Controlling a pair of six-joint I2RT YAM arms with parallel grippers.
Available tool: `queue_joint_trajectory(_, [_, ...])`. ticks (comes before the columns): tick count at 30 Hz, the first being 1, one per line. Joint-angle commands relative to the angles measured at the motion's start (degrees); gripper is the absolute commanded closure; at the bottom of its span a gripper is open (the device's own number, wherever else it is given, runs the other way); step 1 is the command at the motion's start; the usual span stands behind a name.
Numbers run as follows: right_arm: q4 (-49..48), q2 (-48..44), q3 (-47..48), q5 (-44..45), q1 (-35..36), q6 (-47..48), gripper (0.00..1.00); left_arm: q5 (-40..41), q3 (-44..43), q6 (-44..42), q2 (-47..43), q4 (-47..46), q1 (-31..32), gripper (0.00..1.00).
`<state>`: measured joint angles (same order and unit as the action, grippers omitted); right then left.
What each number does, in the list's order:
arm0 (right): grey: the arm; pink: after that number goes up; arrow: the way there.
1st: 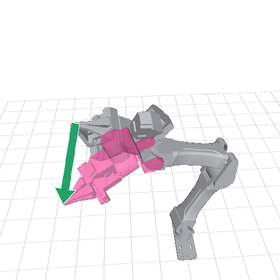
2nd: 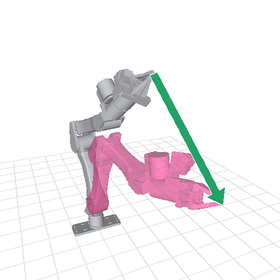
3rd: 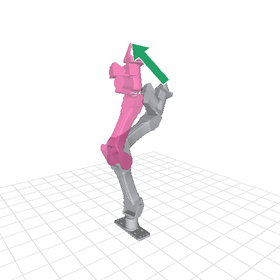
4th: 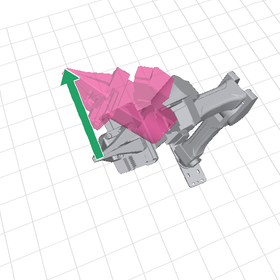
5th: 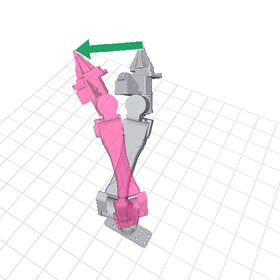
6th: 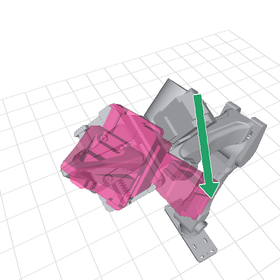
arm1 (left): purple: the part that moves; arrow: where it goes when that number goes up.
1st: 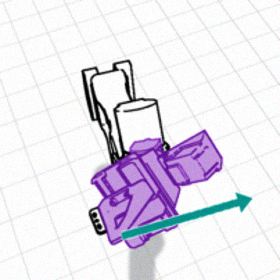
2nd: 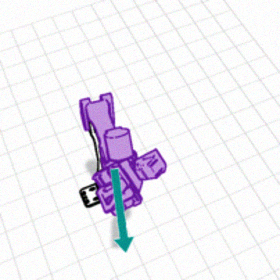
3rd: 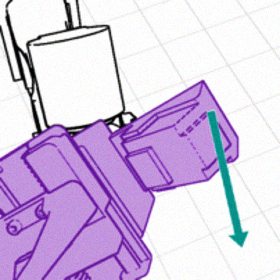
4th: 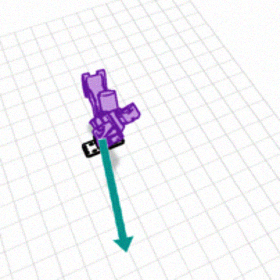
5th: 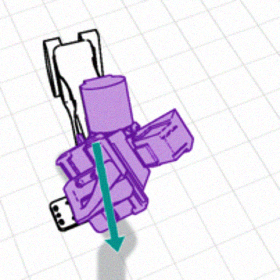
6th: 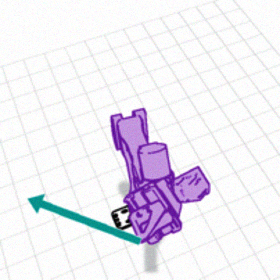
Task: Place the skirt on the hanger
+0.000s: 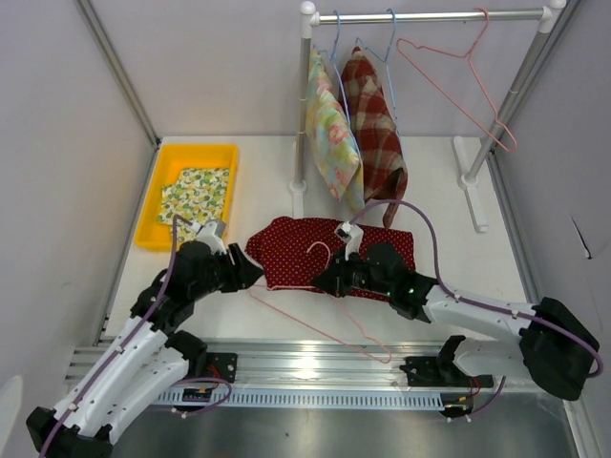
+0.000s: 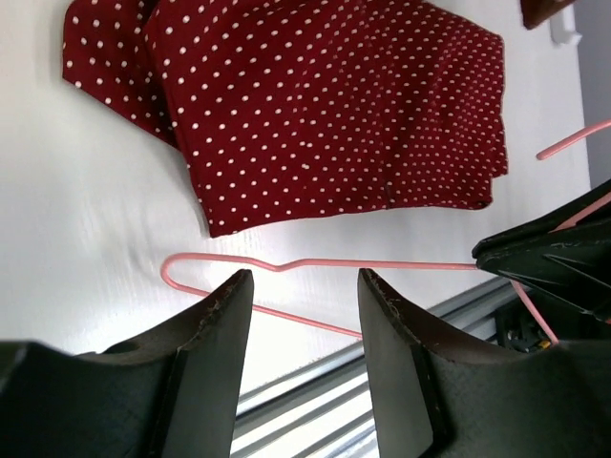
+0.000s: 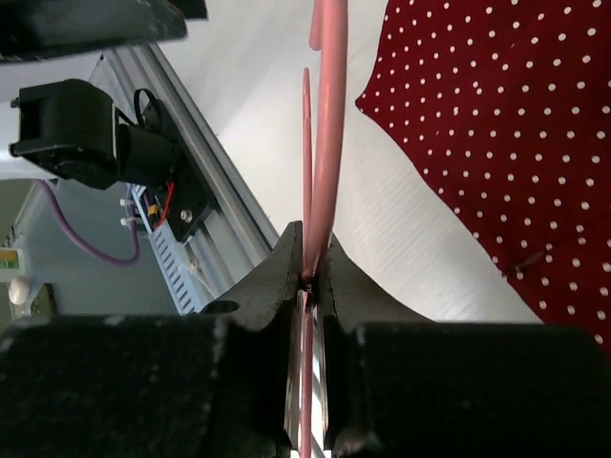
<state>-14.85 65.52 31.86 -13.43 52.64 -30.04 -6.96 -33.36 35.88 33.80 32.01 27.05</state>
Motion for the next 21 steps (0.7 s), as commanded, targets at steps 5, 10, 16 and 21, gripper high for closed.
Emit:
queue_joint_trajectory(5, [-21.0,8.2,-0.3,0.2,-0.8,-3.2,1.0,6.6,4.5,3.9,2.7,-8.1,4.4,0.46])
queue_joint_trajectory(10, [-24.8,12.3,-2.1,1.2,-2.1,-3.7,1.0,11.7,7.0,6.1,6.0,-9.2,9.2,0.45])
queue_joint_trajectory(16, [-29.4,15.9,-5.2,0.5,-2.1,-5.1,1.0,15.6,8.4,6.1,11.1,-12.4,12.0,0.43])
queue_joint_trajectory(21, [-32.6,19.0,-5.7,0.9,-2.2,-5.6,1.0,16.5,8.8,4.6,16.2,-16.4,12.2,0.43])
